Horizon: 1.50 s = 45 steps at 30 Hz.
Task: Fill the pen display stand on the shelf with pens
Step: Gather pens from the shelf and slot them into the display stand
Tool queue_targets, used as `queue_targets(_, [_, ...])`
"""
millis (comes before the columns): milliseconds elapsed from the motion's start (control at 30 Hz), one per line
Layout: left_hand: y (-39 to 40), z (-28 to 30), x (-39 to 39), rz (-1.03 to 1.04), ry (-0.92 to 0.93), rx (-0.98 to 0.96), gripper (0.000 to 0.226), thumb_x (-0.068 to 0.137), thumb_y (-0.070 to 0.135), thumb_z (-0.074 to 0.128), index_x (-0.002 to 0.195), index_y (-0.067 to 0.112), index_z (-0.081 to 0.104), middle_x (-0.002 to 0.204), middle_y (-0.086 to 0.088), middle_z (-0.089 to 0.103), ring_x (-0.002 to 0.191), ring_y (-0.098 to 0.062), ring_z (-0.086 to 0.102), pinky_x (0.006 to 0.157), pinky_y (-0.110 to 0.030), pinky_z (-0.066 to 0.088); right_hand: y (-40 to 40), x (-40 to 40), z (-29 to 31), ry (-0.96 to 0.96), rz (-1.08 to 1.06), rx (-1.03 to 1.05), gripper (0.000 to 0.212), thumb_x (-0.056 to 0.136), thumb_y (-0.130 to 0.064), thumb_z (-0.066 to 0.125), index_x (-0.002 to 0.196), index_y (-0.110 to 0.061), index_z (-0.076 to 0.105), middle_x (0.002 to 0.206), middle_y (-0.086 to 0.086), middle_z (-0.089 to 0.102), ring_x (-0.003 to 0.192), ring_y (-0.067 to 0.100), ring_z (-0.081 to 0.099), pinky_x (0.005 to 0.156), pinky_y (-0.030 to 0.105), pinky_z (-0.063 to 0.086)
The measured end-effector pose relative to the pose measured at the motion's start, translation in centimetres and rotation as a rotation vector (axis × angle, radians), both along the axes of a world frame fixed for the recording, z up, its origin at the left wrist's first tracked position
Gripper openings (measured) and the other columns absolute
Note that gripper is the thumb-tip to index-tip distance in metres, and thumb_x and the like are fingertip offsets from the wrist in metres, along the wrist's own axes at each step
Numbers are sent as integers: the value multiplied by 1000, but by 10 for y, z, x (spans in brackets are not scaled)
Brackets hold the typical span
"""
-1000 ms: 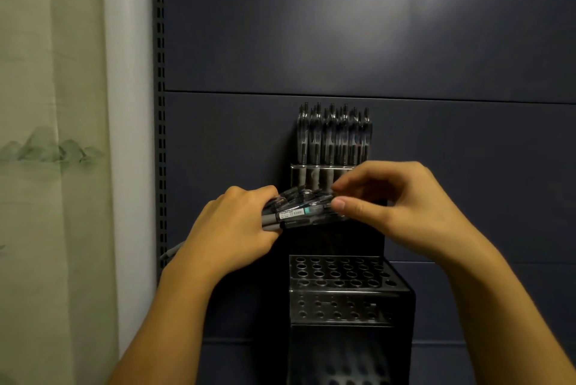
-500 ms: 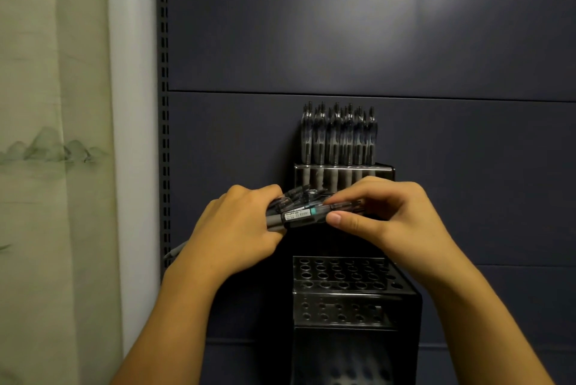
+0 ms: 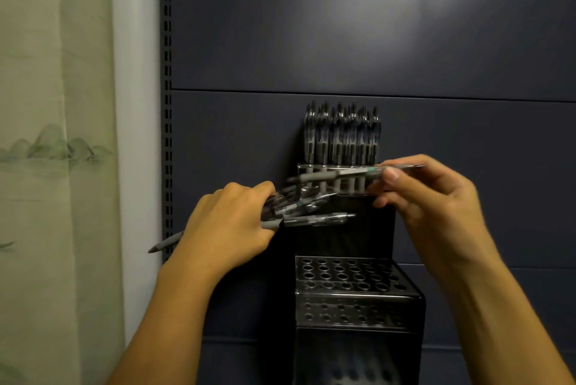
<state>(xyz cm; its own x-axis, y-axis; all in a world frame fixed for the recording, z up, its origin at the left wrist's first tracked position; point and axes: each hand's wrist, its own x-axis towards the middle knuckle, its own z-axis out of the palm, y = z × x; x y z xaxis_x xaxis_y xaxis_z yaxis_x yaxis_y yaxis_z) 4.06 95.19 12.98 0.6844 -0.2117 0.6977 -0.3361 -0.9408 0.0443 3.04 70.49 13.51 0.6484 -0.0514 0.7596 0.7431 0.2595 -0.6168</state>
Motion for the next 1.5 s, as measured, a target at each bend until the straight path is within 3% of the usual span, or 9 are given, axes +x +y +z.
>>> queue_targets(100, [3, 0, 0, -7, 0, -36, 13, 87, 29, 62, 95, 31, 52, 75, 9, 58, 66, -10, 54, 62, -33, 50, -9, -5, 4, 44, 60, 112, 12, 77, -15, 71, 84, -5, 67, 105, 22, 75, 94, 30, 73, 70, 29, 59])
queue_targets(200, [2, 0, 0, -23, 7, -54, 14, 86, 28, 64, 92, 32, 52, 73, 9, 57, 64, -9, 54, 58, -29, 46, -13, -9, 6, 43, 80, 184, 11, 81, -12, 64, 83, -5, 56, 98, 20, 76, 106, 30, 73, 76, 31, 60])
queue_targets(400, [2, 1, 1, -58, 17, -70, 15, 86, 28, 66, 89, 32, 52, 71, 9, 58, 62, -8, 54, 54, -26, 41, -23, -11, 14, -14, 19, 211, 15, 81, -16, 68, 83, -9, 55, 86, 11, 76, 91, 28, 75, 78, 33, 61])
queue_targets(500, [1, 0, 2, -73, 23, -65, 15, 86, 28, 65, 90, 33, 52, 72, 10, 58, 63, -8, 55, 56, -27, 44, -27, -9, 29, -45, -39, 201, 23, 75, -22, 74, 91, -10, 63, 86, 11, 77, 91, 28, 75, 77, 33, 61])
queue_targets(633, [0, -1, 4, -96, 14, -57, 14, 86, 31, 64, 87, 34, 50, 70, 10, 57, 61, -8, 54, 54, -25, 41, -31, -6, 63, -61, -204, 139, 30, 79, -22, 72, 104, -7, 71, 90, 10, 77, 93, 26, 76, 78, 28, 61])
queue_targets(833, [-5, -2, 3, -112, 22, -34, 14, 87, 32, 64, 87, 34, 50, 69, 10, 57, 60, -9, 54, 53, -23, 38, -29, 14, 108, -120, -420, -38, 15, 88, -18, 77, 100, -11, 75, 88, 9, 77, 78, 22, 75, 72, 28, 61])
queue_targets(1067, [-9, -3, 2, -109, 35, -18, 10, 88, 33, 63, 91, 32, 53, 72, 10, 59, 63, -10, 56, 56, -24, 44, -20, 33, 124, -83, -445, -185, 23, 84, -18, 80, 101, -3, 74, 85, 12, 76, 68, 19, 71, 66, 26, 60])
queue_targets(1233, [-7, -3, 2, -108, 37, -24, 13, 87, 33, 64, 88, 33, 51, 70, 10, 58, 61, -9, 54, 52, -22, 35, -19, 44, 121, -24, -444, -253, 25, 82, -18, 82, 101, -4, 74, 82, 11, 74, 64, 18, 69, 65, 26, 60])
queue_targets(1500, [-7, -3, 3, -107, 35, -34, 16, 87, 33, 63, 84, 33, 48, 69, 10, 56, 61, -9, 52, 53, -24, 35, -14, 53, 108, 70, -461, -384, 46, 75, -22, 85, 110, 3, 70, 85, 13, 73, 61, 15, 69, 64, 26, 61])
